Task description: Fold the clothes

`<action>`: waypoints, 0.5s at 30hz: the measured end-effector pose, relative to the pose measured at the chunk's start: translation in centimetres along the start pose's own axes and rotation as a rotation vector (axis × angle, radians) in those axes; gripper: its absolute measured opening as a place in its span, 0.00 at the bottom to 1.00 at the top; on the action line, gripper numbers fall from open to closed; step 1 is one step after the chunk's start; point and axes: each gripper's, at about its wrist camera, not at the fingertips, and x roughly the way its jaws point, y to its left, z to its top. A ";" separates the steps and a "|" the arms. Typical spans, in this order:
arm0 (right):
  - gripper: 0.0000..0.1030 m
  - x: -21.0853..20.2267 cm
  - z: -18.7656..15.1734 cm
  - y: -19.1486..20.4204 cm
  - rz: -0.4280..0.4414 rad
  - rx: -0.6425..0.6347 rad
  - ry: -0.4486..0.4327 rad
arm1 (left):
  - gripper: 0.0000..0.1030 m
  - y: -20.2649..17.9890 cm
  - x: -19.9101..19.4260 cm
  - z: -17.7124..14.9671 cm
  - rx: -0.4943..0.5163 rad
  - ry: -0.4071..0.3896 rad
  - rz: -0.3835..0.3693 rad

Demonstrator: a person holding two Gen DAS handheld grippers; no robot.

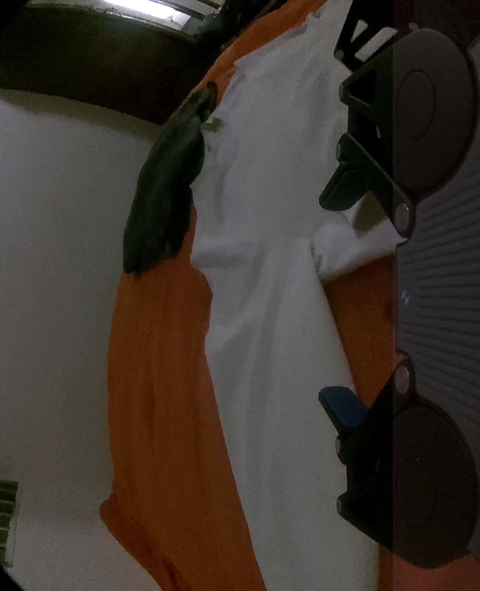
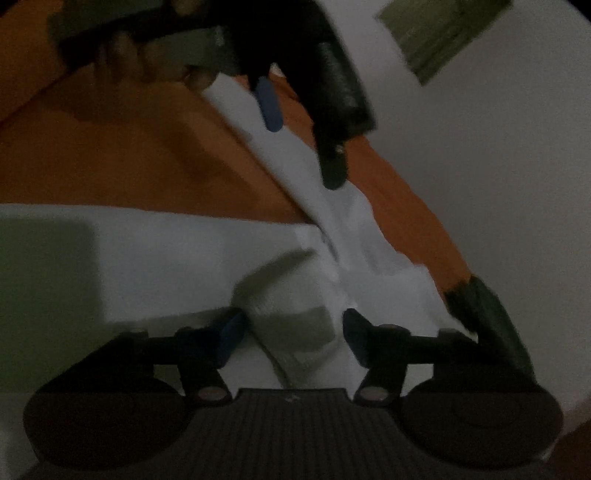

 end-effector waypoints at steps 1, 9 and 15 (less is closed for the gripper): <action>0.41 0.4 0.3 0.3 0.005 -0.023 -0.004 | 0.99 0.1 -0.1 -0.3 0.001 0.004 0.005; 0.11 -3.0 -1.4 -9.5 0.171 0.660 -0.137 | 0.99 -1.6 0.1 -0.1 0.000 0.007 -0.031; 0.12 -9.0 -13.0 -21.7 0.040 1.436 -0.255 | 0.99 -9.0 1.3 0.5 0.146 -0.053 -0.134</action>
